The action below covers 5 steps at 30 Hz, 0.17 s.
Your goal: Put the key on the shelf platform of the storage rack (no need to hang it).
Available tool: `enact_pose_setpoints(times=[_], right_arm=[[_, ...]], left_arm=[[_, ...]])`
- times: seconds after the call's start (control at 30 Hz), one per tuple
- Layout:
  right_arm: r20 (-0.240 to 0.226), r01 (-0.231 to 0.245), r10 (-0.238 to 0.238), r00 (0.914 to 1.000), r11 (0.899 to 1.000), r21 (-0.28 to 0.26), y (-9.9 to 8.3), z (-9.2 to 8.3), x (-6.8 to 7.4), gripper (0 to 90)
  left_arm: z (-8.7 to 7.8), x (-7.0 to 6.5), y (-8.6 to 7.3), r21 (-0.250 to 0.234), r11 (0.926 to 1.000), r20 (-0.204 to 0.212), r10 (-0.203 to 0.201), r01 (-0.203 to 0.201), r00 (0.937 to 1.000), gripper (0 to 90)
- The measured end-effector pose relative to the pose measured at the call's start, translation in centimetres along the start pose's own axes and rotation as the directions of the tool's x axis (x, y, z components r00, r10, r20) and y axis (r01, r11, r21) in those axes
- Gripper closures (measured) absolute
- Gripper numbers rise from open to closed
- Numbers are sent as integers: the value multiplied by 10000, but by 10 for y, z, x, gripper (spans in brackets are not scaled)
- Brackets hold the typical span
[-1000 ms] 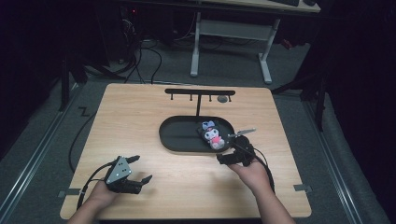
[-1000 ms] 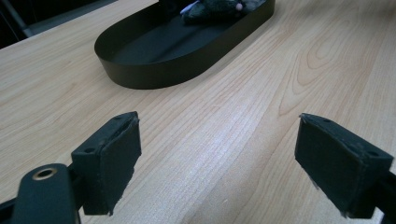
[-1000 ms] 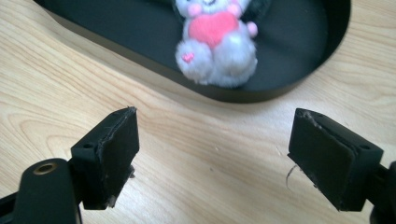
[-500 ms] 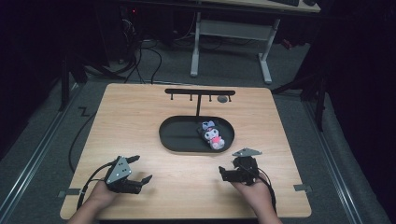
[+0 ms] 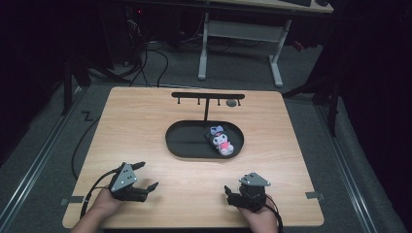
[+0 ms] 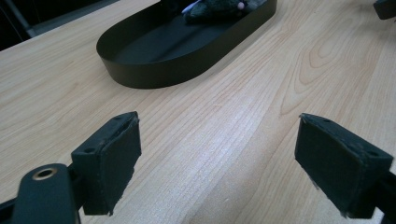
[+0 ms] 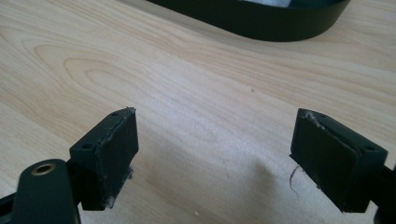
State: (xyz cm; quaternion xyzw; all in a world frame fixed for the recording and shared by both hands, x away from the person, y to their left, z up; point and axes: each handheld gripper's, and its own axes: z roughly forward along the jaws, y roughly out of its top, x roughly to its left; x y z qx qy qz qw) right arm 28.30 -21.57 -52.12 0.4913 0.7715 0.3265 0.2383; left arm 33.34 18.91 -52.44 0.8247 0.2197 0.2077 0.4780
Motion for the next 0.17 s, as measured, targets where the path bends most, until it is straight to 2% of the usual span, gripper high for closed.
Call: enact_pose_setpoints(times=[0.17], right_arm=[[76,-135,136,9999,9999,-97,0,-1,-1,153]], left_arm=[[0,0,0,-3,10000,26,-1,1,10000,154]])
